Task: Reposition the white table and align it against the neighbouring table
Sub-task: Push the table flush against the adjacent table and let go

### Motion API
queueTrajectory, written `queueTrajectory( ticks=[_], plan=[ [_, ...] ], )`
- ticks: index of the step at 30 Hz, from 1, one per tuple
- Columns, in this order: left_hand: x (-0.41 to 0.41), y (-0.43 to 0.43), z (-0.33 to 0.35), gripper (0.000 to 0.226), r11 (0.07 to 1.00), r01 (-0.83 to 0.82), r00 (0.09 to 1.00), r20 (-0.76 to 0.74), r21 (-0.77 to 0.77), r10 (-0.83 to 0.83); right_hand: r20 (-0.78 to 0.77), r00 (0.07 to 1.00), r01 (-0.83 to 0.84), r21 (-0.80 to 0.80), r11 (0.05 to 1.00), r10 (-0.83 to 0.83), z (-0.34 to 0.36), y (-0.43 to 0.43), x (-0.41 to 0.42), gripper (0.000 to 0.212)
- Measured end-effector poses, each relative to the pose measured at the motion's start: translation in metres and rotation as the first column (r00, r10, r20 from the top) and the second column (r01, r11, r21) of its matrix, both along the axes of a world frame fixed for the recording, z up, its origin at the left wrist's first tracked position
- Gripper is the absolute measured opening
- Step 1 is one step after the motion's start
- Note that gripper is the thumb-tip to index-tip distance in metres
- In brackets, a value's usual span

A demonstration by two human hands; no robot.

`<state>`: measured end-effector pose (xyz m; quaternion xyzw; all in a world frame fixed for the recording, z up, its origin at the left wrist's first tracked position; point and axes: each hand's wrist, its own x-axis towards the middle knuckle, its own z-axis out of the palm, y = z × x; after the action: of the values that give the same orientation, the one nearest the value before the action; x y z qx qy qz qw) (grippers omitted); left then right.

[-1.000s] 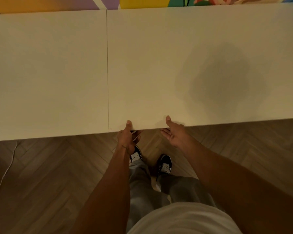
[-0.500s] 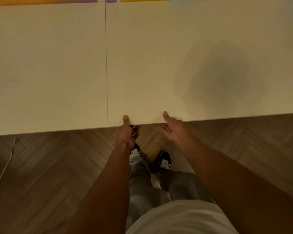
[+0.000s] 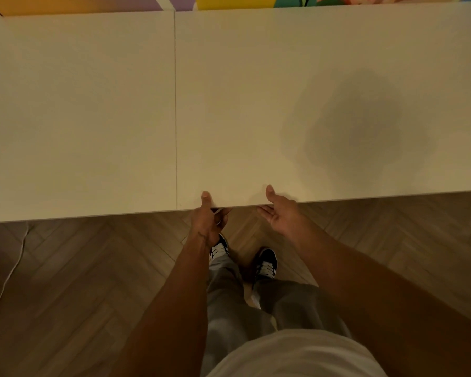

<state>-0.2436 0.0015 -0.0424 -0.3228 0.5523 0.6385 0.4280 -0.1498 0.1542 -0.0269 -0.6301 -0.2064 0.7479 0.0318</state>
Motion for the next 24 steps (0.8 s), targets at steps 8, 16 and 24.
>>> queueTrajectory(
  ticks=[8,16,24],
  plan=[
    [0.002,0.0,0.004,0.05,1.0,0.005,1.0,-0.008,0.008,-0.005,-0.012,1.0,-0.018,0.026,1.0,0.018,0.003,-0.001,0.003,0.047],
    [-0.002,-0.002,0.012,0.041,0.998,0.062,0.998,0.02,-0.013,-0.062,0.015,0.992,-0.124,0.002,0.992,0.124,0.004,-0.006,-0.001,0.045],
    [-0.001,0.004,0.01,0.039,0.995,0.059,0.998,-0.024,-0.081,-0.062,-0.02,0.997,-0.077,-0.022,0.997,0.076,0.001,-0.007,-0.002,0.026]
  ],
)
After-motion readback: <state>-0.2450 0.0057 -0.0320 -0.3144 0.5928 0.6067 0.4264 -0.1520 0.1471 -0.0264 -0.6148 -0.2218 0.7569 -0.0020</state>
